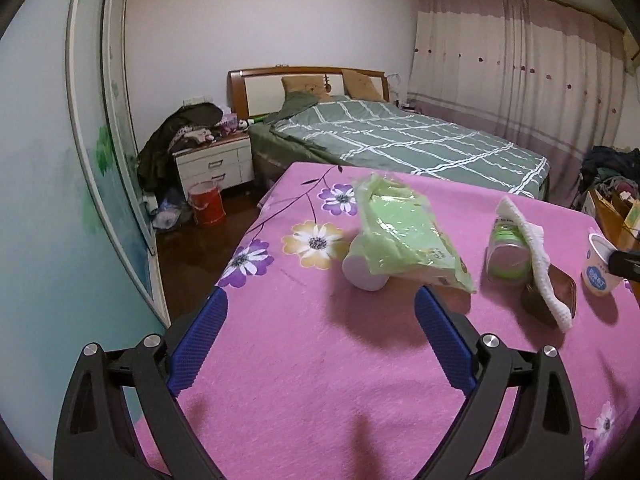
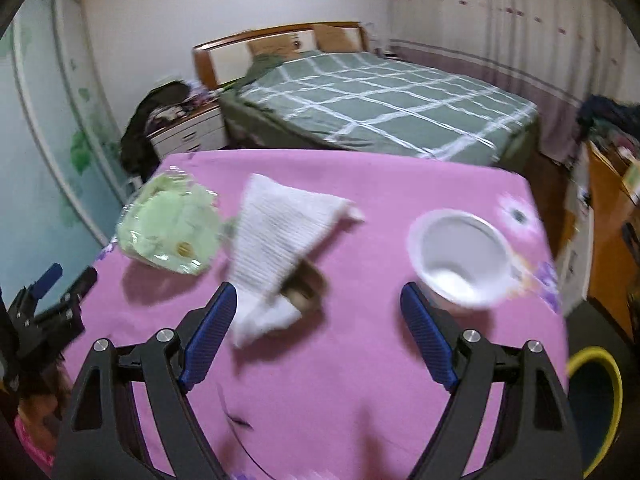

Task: Collect trash
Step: 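Move the right gripper to the white towel on the table, then grasp the white towel with the right gripper, then carry the towel over the yellow bin and open the right gripper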

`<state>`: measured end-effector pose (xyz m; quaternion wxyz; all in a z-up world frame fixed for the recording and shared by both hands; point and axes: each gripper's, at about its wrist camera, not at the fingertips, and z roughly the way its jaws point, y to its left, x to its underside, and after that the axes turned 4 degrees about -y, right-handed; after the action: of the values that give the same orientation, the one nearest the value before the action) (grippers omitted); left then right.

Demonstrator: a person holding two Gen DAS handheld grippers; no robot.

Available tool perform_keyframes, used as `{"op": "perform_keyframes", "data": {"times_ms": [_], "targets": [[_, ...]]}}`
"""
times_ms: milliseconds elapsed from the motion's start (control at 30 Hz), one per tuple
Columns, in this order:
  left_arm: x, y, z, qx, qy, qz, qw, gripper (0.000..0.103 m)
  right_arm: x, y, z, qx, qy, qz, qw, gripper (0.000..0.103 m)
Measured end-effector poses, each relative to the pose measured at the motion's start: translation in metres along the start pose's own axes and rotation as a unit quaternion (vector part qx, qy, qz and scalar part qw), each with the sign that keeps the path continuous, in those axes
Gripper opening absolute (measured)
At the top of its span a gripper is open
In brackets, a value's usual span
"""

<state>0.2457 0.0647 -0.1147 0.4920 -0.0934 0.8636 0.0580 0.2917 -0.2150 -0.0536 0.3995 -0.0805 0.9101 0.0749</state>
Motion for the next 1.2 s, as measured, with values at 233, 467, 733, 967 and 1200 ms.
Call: {"op": "perform_keyframes", "data": {"times_ms": [233,467,733,967,1200], "targets": [[0.002,-0.001,-0.003,-0.001,0.004,-0.007,1.0,0.093,-0.024,0.038,0.06,-0.016,0.036,-0.017,0.999,0.053],[0.003,-0.011,-0.005,-0.001,-0.002,0.014,0.9999,0.095,-0.039,0.047,0.083,-0.012,0.027,-0.002,1.0,0.05],[0.003,-0.013,-0.007,0.003,-0.003,0.016,0.9999,0.097,-0.045,0.046,0.1,-0.008,0.039,0.022,0.999,0.026],[0.004,-0.015,-0.009,0.006,-0.005,0.021,0.9997,0.097,-0.049,0.034,0.076,-0.013,0.013,0.034,0.999,0.004],[0.004,-0.016,-0.01,0.006,-0.006,0.023,0.9997,0.097,-0.061,0.013,0.014,-0.048,-0.046,0.068,0.995,0.004]]}}
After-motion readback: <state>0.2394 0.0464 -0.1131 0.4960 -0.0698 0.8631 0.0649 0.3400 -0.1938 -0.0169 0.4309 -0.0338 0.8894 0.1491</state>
